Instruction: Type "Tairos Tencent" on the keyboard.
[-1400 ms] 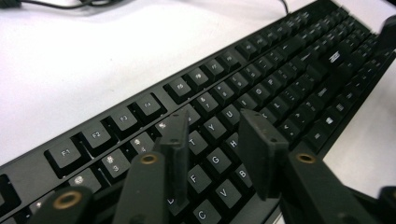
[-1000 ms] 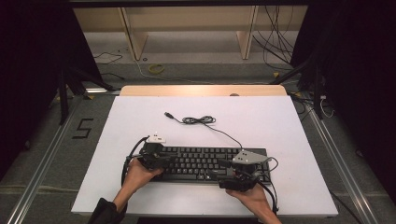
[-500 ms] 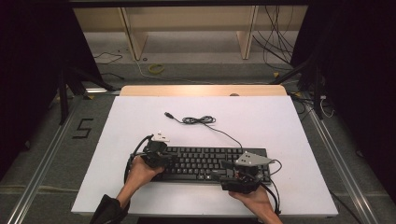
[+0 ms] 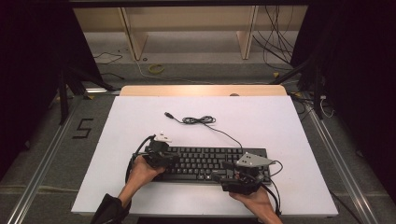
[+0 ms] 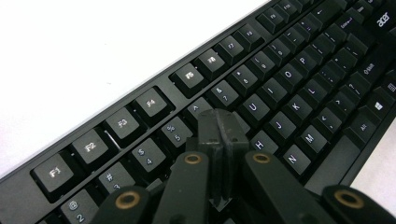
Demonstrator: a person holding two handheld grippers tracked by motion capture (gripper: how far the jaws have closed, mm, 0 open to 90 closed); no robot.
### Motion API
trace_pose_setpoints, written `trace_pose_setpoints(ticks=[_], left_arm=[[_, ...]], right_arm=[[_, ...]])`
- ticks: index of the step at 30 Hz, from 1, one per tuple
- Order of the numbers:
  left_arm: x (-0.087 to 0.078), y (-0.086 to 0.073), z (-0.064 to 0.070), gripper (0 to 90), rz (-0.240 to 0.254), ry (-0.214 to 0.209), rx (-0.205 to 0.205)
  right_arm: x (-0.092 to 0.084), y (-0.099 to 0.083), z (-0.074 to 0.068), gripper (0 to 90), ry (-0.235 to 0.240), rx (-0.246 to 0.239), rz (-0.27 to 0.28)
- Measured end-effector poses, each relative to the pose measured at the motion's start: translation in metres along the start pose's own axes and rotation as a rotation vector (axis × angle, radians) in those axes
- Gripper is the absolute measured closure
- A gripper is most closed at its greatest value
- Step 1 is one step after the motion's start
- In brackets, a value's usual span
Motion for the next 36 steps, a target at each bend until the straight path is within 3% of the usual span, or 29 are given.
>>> trace_pose_setpoints(ticks=[18, 36], left_arm=[[0.003, -0.003, 0.001, 89.5, -0.009, -0.004, -0.005], [-0.009, 0.003, 0.004, 84.5, 0.037, -0.018, -0.027]], right_arm=[[0.000, -0.001, 0.000, 37.0, -0.004, 0.001, -0.005], [0.000, 0.000, 0.001, 37.0, -0.006, 0.005, -0.001]])
Point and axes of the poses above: each handheld gripper's, and its own axes: x roughly forward along the jaws, y roughly out of its top, z roughly to its right, the point moved 6 cm from there along x, roughly forward along the jaws, and after that the axes turned 1 degree about y, right-handed, at the moved point
